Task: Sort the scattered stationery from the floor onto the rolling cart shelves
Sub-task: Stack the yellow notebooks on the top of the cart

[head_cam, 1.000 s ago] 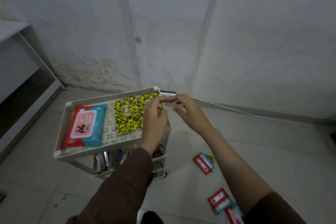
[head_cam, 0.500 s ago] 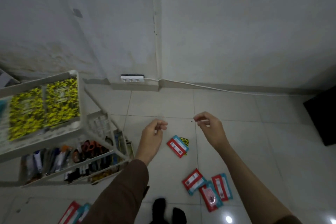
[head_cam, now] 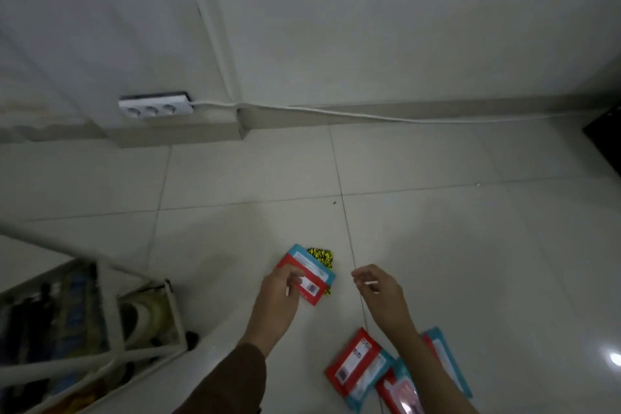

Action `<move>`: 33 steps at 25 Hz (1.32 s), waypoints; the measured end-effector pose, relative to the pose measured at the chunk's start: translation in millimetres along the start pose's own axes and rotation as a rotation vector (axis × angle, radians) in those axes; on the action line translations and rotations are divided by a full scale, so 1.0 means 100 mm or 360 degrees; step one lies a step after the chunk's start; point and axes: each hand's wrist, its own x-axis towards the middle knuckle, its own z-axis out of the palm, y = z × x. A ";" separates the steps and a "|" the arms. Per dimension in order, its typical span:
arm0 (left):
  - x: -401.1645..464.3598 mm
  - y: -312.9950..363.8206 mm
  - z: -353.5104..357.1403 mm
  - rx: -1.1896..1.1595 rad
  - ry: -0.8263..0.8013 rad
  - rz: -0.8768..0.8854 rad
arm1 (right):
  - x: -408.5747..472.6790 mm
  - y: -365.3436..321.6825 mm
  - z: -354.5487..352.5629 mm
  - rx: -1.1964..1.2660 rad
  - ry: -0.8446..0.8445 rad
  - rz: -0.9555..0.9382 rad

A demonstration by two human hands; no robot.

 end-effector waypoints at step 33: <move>1.50 -2.27 1.68 0.0321 0.0113 -0.0096 | 1.29 1.81 2.13 -0.0178 0.0204 0.0474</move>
